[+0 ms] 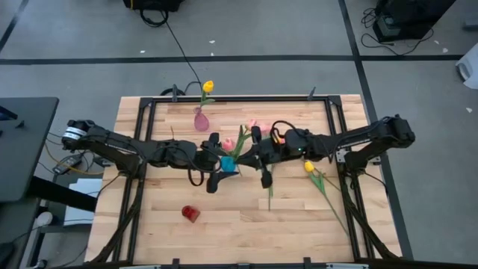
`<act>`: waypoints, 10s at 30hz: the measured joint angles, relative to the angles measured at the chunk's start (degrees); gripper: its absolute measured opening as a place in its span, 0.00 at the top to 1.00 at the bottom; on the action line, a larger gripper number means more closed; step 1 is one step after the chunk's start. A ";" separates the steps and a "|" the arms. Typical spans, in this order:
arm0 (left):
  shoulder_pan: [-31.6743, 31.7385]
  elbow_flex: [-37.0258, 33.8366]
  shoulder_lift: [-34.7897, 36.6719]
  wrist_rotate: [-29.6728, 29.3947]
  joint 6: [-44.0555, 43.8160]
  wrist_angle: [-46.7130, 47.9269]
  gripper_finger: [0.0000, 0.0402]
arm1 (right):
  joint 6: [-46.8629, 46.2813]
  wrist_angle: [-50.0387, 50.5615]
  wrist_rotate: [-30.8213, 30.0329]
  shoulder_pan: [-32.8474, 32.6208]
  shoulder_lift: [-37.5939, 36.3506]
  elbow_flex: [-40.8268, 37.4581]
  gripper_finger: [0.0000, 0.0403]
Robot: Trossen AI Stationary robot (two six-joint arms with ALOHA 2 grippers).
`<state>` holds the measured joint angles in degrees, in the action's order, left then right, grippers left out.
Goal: Sort flowers into vase by color
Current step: Put the pink flower into the blue flower vase, then put the yellow flower into the purple flower vase
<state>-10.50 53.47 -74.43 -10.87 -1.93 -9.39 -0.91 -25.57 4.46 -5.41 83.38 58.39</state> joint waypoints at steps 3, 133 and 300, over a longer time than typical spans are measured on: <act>0.00 0.00 0.00 0.00 0.00 0.02 0.34 | 1.48 2.90 -0.16 -0.08 1.65 2.43 0.97; -2.75 -17.07 27.62 -11.78 -7.36 25.53 0.52 | -25.00 81.28 -6.11 21.19 8.66 -15.11 0.67; -4.61 -16.11 27.52 -8.07 -2.78 18.81 0.52 | -69.59 90.53 18.73 -16.64 8.24 -10.56 0.70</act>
<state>-15.11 37.36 -46.92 -18.94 -4.71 9.42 -70.50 64.96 23.19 -22.05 91.62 47.84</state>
